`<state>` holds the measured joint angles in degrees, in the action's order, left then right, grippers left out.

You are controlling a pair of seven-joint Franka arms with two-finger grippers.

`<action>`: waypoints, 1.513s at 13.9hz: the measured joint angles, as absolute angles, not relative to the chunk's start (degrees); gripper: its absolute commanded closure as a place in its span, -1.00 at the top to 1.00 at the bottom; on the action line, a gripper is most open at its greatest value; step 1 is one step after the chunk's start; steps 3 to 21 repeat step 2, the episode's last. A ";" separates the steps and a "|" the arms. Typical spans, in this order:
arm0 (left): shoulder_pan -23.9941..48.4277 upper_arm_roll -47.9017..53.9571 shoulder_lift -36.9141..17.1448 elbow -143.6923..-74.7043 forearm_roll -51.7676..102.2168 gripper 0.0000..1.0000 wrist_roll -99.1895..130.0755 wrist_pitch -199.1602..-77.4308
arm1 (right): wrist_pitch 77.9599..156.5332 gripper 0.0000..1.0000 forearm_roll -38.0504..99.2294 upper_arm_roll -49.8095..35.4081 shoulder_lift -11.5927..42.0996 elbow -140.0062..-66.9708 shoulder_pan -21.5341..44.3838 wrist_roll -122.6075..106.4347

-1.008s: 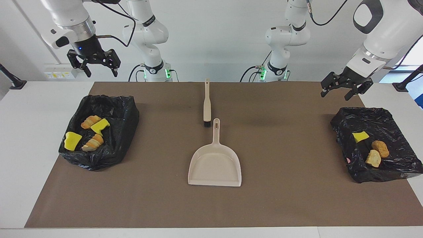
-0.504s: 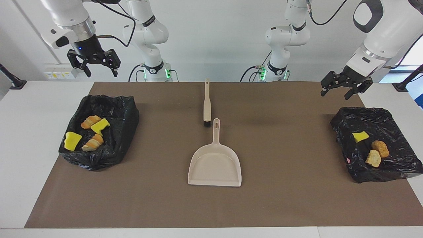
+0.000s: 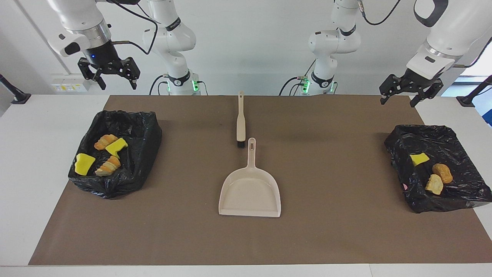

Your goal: Sweep and dump trash in bin

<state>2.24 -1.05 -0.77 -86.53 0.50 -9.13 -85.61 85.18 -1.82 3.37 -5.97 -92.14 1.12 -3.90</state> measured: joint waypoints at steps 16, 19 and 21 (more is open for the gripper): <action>2.24 -1.04 -0.77 -86.53 0.50 1.00 -9.14 -85.59 | 85.18 1.00 -1.82 3.42 -5.98 -92.15 1.11 -3.90; 2.24 -1.04 -0.77 -86.53 0.50 1.00 -9.14 -85.59 | 85.18 1.00 -1.82 3.42 -5.98 -92.15 1.11 -3.90; 2.24 -1.04 -0.77 -86.53 0.50 1.00 -9.14 -85.59 | 85.18 1.00 -1.82 3.42 -5.98 -92.15 1.11 -3.90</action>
